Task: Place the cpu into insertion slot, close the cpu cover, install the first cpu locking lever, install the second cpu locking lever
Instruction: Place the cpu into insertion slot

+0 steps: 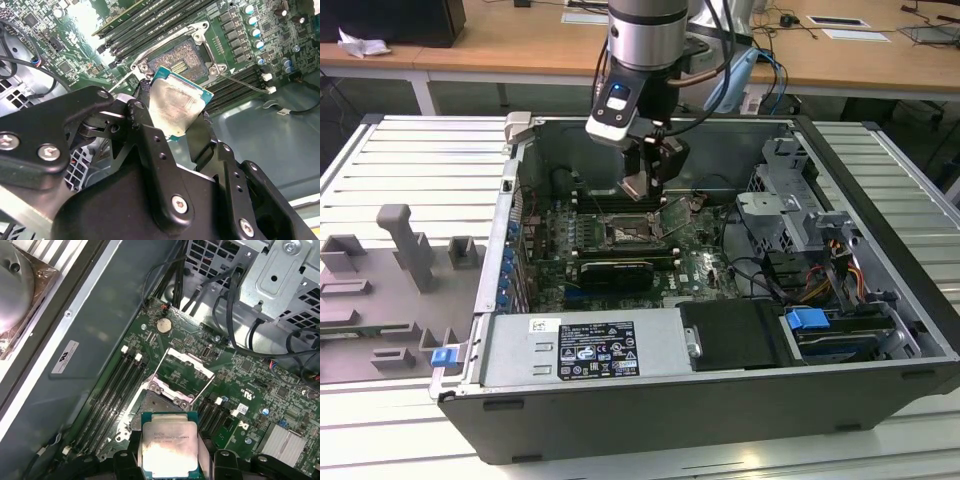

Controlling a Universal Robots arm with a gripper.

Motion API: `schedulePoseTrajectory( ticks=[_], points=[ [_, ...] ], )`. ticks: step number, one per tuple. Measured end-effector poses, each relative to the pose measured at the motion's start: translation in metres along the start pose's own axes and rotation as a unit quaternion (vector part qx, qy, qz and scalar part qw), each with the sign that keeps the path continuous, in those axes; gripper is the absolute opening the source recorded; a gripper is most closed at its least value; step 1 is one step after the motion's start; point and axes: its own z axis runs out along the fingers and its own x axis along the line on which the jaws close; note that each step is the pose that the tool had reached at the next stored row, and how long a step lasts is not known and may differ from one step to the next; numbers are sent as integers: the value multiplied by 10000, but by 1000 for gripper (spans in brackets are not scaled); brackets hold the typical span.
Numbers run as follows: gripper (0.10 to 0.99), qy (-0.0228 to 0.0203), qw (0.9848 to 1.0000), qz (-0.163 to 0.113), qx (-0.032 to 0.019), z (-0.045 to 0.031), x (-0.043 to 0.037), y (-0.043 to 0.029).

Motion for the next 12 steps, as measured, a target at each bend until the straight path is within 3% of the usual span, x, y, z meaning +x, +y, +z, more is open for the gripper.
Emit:
schedulePoseTrajectory(
  ticks=[8, 12],
  points=[
    [529, -5, 10000, 97, 1, 27, 21, 10],
    [529, -24, 9995, 310, 0, 64, 34, 15]
  ],
)
